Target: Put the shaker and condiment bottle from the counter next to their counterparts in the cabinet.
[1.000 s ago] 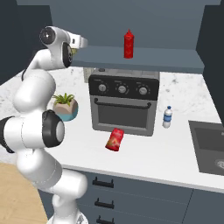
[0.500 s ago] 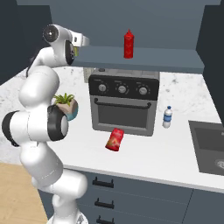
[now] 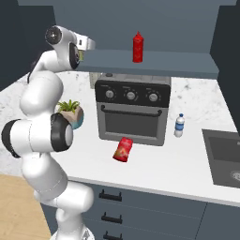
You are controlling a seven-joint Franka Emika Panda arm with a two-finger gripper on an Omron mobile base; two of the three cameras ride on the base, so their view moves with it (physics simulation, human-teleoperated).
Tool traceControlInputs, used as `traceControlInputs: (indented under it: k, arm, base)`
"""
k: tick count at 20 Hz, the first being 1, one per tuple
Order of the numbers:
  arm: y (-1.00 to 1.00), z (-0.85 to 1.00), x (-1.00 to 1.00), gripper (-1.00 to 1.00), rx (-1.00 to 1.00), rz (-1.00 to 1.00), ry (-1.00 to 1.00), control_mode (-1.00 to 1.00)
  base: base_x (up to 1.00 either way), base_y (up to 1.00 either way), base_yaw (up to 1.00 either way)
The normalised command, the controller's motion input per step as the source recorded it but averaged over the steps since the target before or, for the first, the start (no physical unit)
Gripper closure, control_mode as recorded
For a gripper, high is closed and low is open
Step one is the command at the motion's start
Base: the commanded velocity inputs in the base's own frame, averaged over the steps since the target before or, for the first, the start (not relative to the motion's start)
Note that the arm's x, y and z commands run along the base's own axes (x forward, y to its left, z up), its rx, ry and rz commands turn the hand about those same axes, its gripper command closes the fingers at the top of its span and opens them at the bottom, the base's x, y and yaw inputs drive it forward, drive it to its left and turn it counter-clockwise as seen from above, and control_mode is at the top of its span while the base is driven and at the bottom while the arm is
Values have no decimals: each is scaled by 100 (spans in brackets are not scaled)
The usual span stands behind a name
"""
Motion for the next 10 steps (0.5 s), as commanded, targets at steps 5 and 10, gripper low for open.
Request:
traceControlInputs:
  k: [5, 10]
  arm:
    - [-2, -25, -61, -100, 0, 0, 0, -100]
    - [-29, -39, -66, -100, 0, 0, 0, -100]
  base:
    - [0, 0, 0]
    - [0, 0, 0]
